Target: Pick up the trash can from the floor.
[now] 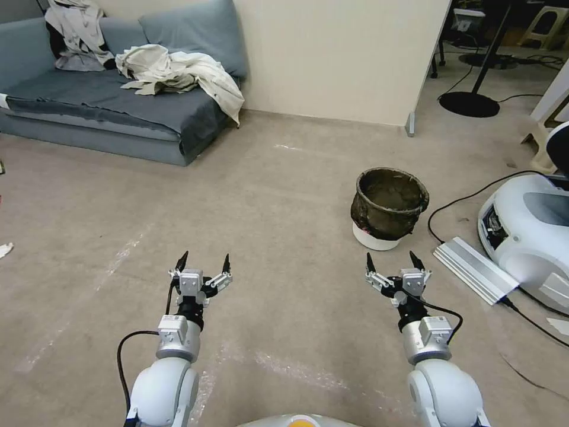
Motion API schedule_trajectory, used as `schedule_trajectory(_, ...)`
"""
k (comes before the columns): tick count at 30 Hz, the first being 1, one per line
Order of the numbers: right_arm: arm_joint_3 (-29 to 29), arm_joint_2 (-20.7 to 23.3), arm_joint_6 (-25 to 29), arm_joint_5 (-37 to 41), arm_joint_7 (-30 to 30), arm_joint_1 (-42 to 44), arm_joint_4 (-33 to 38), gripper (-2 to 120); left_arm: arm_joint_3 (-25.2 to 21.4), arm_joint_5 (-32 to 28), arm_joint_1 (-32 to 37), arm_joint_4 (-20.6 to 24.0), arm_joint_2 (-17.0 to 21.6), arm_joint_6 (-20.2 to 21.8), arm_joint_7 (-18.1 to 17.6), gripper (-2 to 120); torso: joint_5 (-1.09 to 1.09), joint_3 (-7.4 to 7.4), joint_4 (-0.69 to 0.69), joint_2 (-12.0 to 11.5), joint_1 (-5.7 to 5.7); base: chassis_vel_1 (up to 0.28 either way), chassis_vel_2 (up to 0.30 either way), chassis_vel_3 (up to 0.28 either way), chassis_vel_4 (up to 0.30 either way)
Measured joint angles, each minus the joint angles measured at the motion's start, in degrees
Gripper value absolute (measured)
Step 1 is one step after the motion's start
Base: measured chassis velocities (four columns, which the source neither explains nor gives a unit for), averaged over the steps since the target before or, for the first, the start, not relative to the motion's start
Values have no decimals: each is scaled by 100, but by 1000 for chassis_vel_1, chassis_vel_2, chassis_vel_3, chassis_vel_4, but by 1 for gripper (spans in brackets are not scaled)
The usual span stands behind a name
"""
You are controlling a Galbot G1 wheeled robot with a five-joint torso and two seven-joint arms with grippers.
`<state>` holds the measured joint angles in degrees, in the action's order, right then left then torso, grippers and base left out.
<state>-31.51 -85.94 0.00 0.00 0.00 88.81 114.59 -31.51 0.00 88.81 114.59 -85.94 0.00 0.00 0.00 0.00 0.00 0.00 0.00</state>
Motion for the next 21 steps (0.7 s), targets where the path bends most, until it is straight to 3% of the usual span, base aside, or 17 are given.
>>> schedule_trajectory(21, 0, 0, 0, 0, 0, 0, 0, 100, 0, 0, 0, 0, 0, 0, 0, 100, 0, 0, 0, 0, 0, 0, 0, 0, 0)
